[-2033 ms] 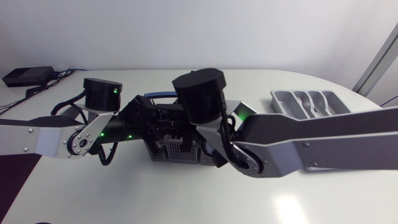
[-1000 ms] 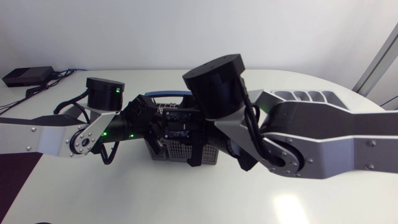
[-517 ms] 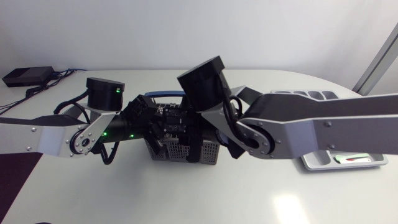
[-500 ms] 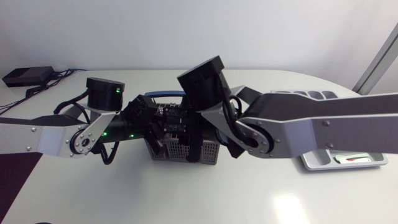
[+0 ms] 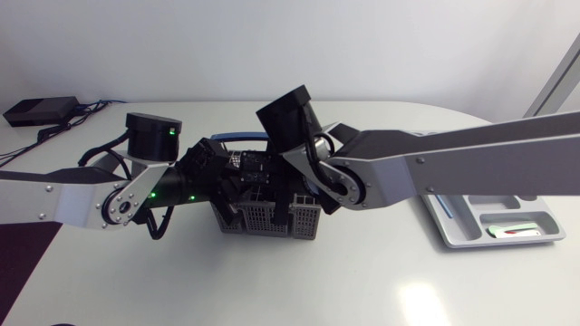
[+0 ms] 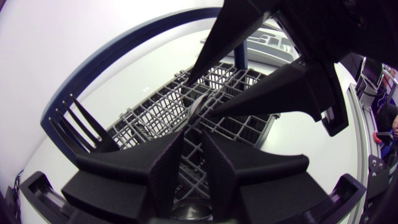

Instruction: Unload the cutlery basket into the drawer organizer.

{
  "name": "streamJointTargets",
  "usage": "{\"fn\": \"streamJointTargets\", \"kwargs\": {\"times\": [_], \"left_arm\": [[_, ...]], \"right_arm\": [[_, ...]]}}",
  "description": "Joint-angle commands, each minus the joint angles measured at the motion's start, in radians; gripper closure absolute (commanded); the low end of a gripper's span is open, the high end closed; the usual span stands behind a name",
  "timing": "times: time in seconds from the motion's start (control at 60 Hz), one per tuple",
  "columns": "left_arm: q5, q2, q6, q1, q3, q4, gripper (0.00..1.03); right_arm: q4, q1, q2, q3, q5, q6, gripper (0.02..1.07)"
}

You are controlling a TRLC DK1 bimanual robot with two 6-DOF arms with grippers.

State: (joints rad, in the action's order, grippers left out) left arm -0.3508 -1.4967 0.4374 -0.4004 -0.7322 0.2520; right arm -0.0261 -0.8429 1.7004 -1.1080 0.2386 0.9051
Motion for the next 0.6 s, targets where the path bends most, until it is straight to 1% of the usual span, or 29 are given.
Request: {"fn": "streamJointTargets", "kwargs": {"times": [0.0,0.133,0.233,0.317,0.367,0.45,0.533,0.583], "left_arm": [[0.013,-0.016,-0.011,0.003,0.034,-0.039,0.78],[0.012,-0.016,-0.011,0.003,0.034,-0.039,0.78],[0.013,-0.016,-0.011,0.005,0.034,-0.039,0.78],[0.012,-0.017,-0.011,0.005,0.034,-0.039,0.78],[0.013,-0.017,-0.011,0.003,0.034,-0.039,0.78],[0.013,-0.017,-0.011,0.003,0.034,-0.040,0.78],[0.013,-0.016,-0.011,0.003,0.033,-0.040,0.78],[0.012,-0.016,-0.012,0.003,0.034,-0.040,0.78]], "right_arm": [[-0.003,0.008,0.031,-0.024,-0.002,0.012,0.72],[-0.009,0.021,0.048,-0.036,-0.010,0.018,0.80],[-0.020,0.022,0.058,-0.046,-0.010,0.021,0.80],[-0.035,0.022,0.065,-0.050,-0.012,0.026,0.88],[-0.047,0.022,0.070,-0.055,-0.012,0.026,0.89],[-0.074,0.022,0.071,-0.061,-0.016,0.025,0.92],[-0.072,0.019,0.070,-0.058,-0.015,0.017,0.98],[-0.067,0.018,0.061,-0.056,-0.016,0.011,0.99]]}}
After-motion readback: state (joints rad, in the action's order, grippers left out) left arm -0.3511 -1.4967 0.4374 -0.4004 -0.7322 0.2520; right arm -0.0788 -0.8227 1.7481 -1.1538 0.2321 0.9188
